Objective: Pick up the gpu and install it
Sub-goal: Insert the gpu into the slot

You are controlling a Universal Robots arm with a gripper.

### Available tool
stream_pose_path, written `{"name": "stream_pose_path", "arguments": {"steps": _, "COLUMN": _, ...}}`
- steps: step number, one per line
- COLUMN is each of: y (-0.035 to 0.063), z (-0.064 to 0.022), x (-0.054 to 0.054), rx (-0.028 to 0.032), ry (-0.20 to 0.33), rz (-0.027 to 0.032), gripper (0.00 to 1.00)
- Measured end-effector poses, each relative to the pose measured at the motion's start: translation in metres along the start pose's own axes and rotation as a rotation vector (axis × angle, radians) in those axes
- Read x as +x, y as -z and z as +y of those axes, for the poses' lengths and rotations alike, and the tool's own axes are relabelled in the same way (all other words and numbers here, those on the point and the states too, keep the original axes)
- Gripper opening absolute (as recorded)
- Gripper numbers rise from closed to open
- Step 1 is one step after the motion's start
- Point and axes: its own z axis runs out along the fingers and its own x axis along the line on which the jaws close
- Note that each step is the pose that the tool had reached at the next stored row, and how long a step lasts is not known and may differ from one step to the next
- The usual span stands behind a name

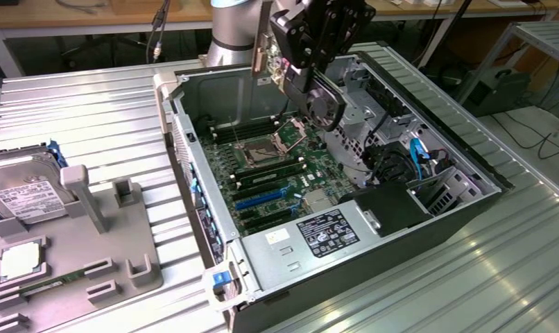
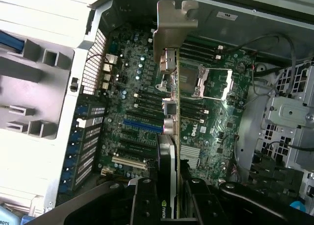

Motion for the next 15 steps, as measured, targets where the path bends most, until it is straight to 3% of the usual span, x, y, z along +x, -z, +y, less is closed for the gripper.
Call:
{"name": "stream_pose_path", "arguments": {"steps": 11, "y": 0.0, "z": 0.0, "x": -0.0002, "rx": -0.0004, "ry": 0.068, "rz": 0.0034, "gripper": 0.27}}
{"name": "stream_pose_path", "arguments": {"steps": 15, "y": 0.0, "z": -0.0002, "x": -0.0009, "rx": -0.0012, "ry": 0.197, "rz": 0.0099, "gripper": 0.27}}
